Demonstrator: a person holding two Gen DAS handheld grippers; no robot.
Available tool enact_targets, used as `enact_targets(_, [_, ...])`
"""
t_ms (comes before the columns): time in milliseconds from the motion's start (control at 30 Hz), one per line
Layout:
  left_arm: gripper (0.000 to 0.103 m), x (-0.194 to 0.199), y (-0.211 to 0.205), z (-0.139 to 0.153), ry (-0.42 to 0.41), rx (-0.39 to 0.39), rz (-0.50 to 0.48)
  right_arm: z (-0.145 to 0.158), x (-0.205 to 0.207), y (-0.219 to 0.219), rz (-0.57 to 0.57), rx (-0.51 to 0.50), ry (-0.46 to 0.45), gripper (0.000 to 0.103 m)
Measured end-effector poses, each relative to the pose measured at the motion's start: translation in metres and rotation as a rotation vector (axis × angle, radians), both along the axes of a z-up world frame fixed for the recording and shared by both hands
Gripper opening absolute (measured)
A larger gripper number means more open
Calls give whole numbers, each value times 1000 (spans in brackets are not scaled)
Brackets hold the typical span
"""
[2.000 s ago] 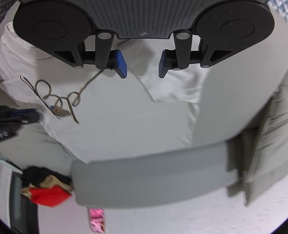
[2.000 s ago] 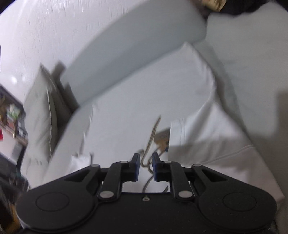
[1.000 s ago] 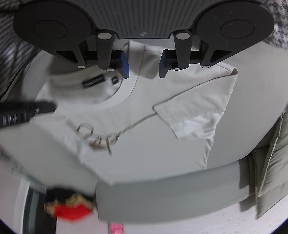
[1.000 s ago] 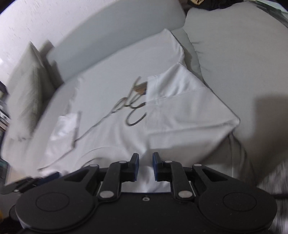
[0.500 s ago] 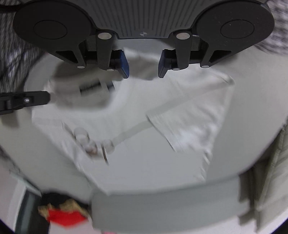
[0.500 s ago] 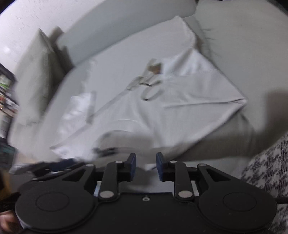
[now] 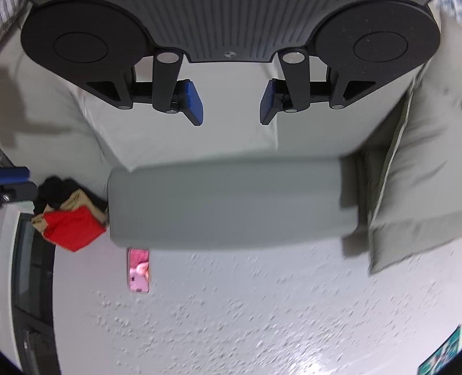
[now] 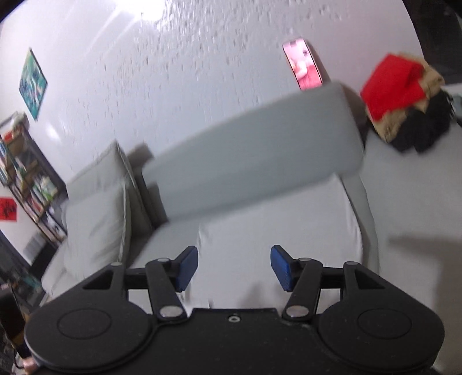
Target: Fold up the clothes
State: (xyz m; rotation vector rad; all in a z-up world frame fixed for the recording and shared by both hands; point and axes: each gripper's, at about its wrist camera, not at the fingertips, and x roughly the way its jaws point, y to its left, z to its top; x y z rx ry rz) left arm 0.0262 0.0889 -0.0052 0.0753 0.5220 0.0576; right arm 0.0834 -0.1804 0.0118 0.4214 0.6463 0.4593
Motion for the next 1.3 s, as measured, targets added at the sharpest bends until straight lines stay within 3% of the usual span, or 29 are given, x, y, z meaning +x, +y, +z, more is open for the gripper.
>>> enact_targets(67, [62,35,-1,-15,28,17,-4,-21,37,-2,-24,7,41,57])
enact_targets(133, [62,74,0,-40,85,30,13,-42,75,-3,-48,15,83,60])
enact_targets(233, [51,123,7,-97,194,53,34,-75,130,-6,-88,21,146,57])
enact_targets(267, [35,136,11,-114,231,63,25,-95,146,-7,-118,-5,172,49])
enact_targets(300, [27,149,15,-132,268,72,15,-113,159,-9,-144,-45,184,35])
enact_targets(333, [15,158,19,-142,285,99,27,-131,171,-10,-167,-86,194,28])
enact_targets(367, [13,167,22,-153,301,128,41,-146,181,-12,-178,-129,190,21])
enact_targets(400, [13,175,25,-163,317,156,55,-160,191,-13,-187,-174,184,21])
enact_targets(467, [15,188,33,-171,310,183,100,-180,207,-17,-199,-273,170,20])
enact_targets(533, [21,197,41,-173,292,156,160,-195,221,-20,-217,-361,163,20])
enact_targets(633, [32,210,43,-177,294,155,210,-203,236,-27,-203,-288,142,20])
enact_targets(767, [36,220,45,-199,364,177,195,-217,244,-11,-12,-169,147,21])
enact_targets(833, [37,221,51,-208,375,220,242,-229,245,-4,20,-196,162,21])
enact_targets(900, [37,221,56,-208,371,281,337,-239,245,-6,-78,-300,156,4])
enact_targets(933, [36,220,61,-205,369,268,371,-241,246,-14,-160,-322,166,0])
enact_targets(1033, [33,214,71,-190,338,207,428,-240,247,-36,-320,-304,218,7])
enact_targets(1100, [32,209,67,-180,280,170,375,-237,244,-42,-360,-306,226,6])
enact_targets(1167, [34,208,61,-177,249,129,303,-230,239,-36,-326,-249,175,7])
enact_targets(1300, [34,221,48,-187,311,60,171,-226,238,-7,-194,-155,123,13])
